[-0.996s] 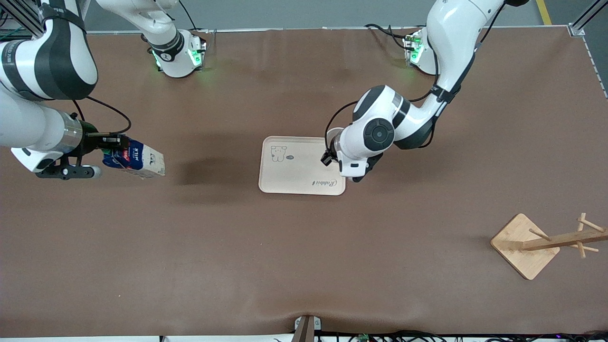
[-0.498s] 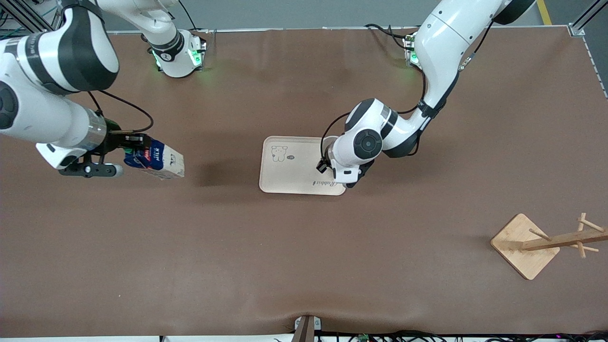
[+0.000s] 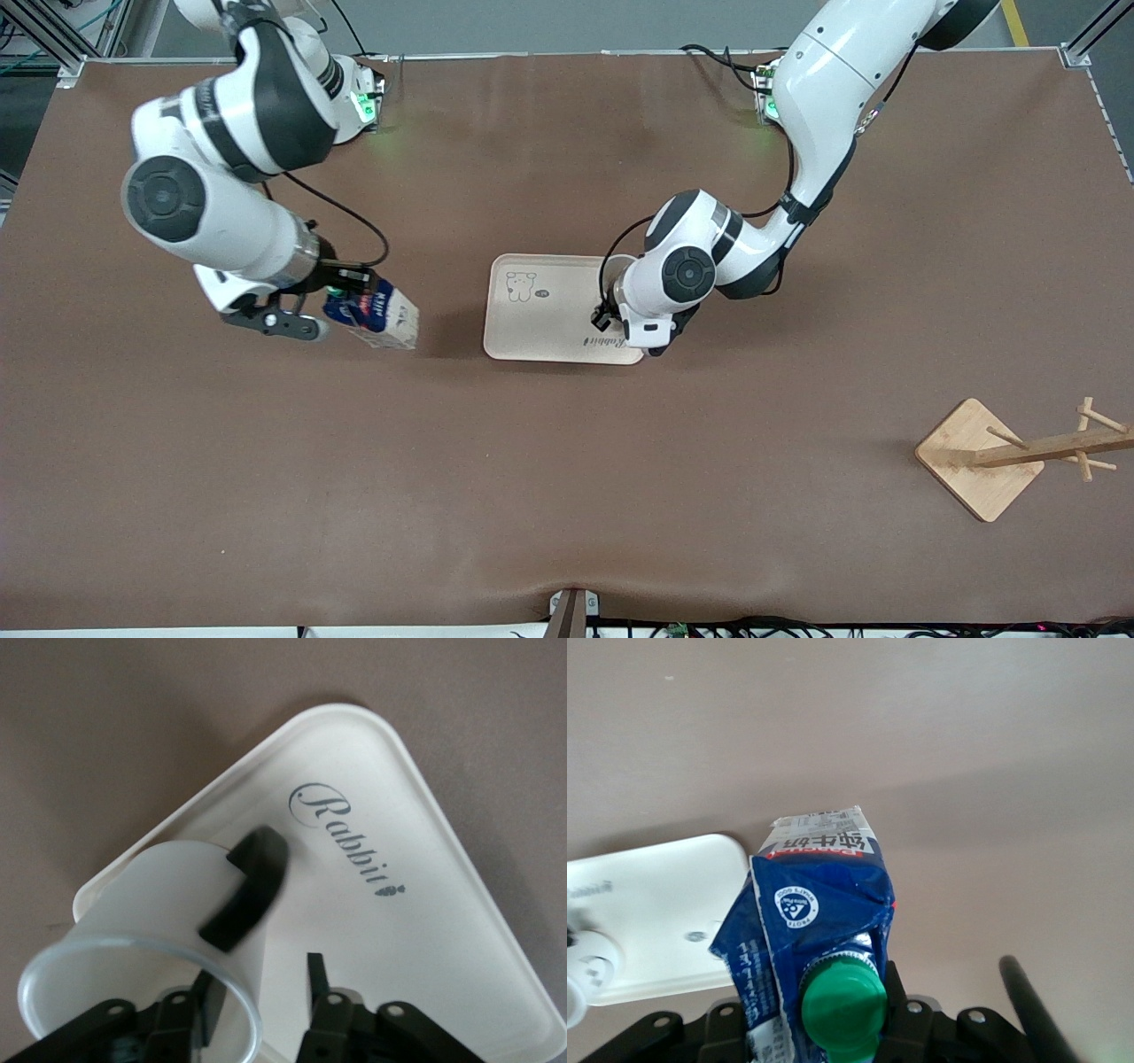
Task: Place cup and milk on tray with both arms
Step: 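Lower the mug onto the tray while the right gripper carries the carton over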
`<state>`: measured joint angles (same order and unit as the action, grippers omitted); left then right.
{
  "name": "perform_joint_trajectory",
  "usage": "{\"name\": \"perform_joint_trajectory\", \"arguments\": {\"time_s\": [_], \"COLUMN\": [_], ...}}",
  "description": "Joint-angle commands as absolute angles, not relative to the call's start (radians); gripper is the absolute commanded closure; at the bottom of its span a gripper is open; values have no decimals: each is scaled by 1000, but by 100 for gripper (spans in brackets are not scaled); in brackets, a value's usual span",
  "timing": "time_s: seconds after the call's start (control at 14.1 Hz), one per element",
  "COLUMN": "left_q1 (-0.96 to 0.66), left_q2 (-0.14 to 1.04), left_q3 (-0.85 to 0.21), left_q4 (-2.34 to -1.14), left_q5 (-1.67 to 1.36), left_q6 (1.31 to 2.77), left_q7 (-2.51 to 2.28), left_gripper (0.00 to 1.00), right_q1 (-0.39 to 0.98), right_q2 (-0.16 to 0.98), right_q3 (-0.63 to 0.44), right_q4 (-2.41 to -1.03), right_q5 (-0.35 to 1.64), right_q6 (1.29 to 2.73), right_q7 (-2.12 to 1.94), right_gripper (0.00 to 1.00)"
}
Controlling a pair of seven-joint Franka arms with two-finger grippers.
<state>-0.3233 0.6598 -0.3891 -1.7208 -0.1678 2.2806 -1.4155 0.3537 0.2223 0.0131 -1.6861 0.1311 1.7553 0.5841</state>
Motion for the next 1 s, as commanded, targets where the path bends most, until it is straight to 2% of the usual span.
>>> {"name": "perform_joint_trajectory", "arguments": {"time_s": [0.0, 0.21, 0.5, 0.64, 0.92], "left_q1": [-325, -319, -270, -224, -140], "left_q2": [663, 649, 537, 485, 414], "left_q3": [-387, -387, -380, -382, -382], "left_q4": [-1686, -1640, -1543, -1510, -1476], "left_q5": [-140, -137, -121, -59, 54], "left_q6": [2278, 2243, 2030, 1926, 1822], "left_q7": [-1425, -1428, -1419, -1382, -1241], "left_gripper": [0, 0, 0, 0, 0], "right_q1": [431, 524, 626, 652, 666], "right_q2": [282, 363, 480, 509, 526], "right_q3": [3, 3, 0, 0, 0], "right_q4": [-1643, -1574, -1499, -1500, -1508], "right_q5": [184, 183, 167, 169, 147], "right_q6": [1798, 1802, 1854, 1942, 1909], "right_q7": [730, 866, 923, 922, 914], "right_gripper": [100, 100, 100, 100, 100]}}
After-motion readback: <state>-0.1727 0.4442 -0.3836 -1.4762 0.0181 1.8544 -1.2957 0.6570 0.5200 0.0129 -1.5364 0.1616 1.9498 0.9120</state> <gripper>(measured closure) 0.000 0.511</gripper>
